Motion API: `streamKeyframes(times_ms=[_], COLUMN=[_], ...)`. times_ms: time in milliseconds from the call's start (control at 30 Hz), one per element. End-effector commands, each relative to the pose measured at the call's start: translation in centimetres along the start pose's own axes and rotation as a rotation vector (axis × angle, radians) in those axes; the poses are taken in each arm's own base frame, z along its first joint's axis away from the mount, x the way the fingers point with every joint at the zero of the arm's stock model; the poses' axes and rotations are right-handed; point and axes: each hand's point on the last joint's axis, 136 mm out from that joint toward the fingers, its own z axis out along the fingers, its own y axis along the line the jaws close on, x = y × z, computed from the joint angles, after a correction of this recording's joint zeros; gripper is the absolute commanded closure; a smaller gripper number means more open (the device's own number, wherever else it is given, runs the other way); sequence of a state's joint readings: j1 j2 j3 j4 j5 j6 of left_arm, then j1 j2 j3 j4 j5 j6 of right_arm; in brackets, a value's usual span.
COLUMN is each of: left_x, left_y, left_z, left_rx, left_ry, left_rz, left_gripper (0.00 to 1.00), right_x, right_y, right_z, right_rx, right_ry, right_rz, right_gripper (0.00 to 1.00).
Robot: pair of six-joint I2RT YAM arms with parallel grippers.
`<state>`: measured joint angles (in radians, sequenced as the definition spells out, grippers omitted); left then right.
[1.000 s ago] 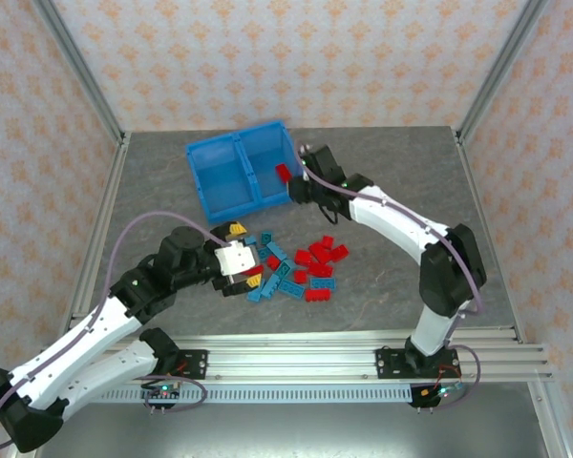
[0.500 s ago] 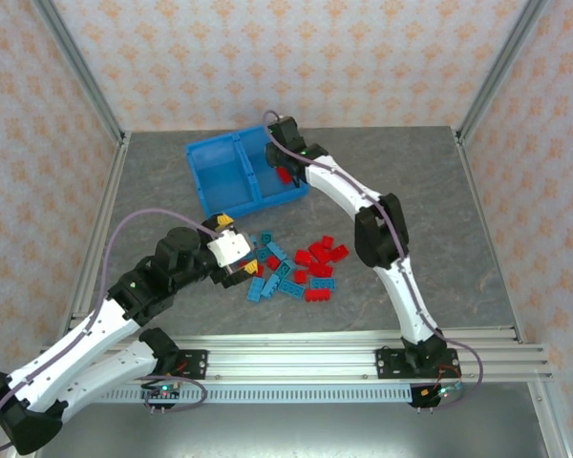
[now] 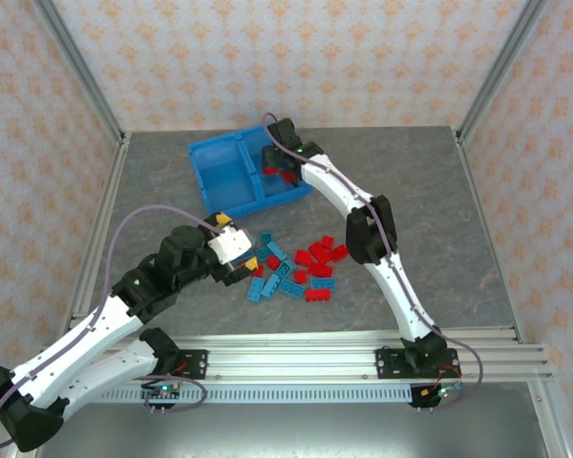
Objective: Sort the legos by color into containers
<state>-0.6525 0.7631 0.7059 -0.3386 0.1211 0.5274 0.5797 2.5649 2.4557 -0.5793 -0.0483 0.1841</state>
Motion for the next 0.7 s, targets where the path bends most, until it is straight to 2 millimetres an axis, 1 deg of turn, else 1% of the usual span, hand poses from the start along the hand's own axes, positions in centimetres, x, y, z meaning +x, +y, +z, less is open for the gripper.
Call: streamKeyframes(times_ms=[0,67,133,200,267,333,400,467,533,600,667], left_x=[-1.6,-1.4,-1.2,-0.7,-0.3,0.4,1.2,2.2,2.6,3.0,4.0], left_y=[2.4,2.8,3.2,3.8,5.2,6.9,8.4,9.4,9.4,8.6,7.7], left_z=[-0.5,-0.3,0.1,0.6,1.0,1.4,1.6,2.0,2.4,3.0,4.0], left_rx=[-0.105,-0.127,-0.147,-0.17,-0.226,-0.289,-0.327,-0.355,-0.343,-0.31,-0.303], left_ry=[-0.033,-0.018,0.001,0.029,0.06,0.103,0.141,0.181,0.232,0.31,0.375], left_rz=[-0.043,-0.053,-0.074,-0.119,-0.215,-0.331,-0.428,-0.535,-0.616,-0.73,-0.873], left_gripper=[0.01,0.0,0.0,0.0,0.0,0.0,0.0,0.0,0.0,0.0,0.0], right_x=[-4.5,-5.2,-5.4,-4.8,-3.4,-1.3,1.7,5.2,8.7,11.8,13.9], right_y=[0.2,0.3,0.2,0.2,0.5,1.0,1.5,1.5,1.5,1.6,1.7], right_z=[-6.2,-8.3,-10.8,-13.4,-16.0,-19.4,-21.9,-23.7,-25.4,-27.3,-28.7], right_rx=[-0.014,-0.024,-0.04,-0.073,-0.134,-0.221,-0.318,-0.398,-0.472,-0.54,-0.595], right_ry=[-0.08,-0.092,-0.098,-0.087,-0.062,-0.047,-0.021,0.03,0.111,0.203,0.259], right_rz=[0.024,0.024,0.021,0.02,0.007,-0.012,-0.026,-0.028,-0.025,-0.026,-0.008], right_gripper=[0.43,0.43,0.43,0.42,0.4,0.37,0.33,0.29,0.25,0.24,0.21])
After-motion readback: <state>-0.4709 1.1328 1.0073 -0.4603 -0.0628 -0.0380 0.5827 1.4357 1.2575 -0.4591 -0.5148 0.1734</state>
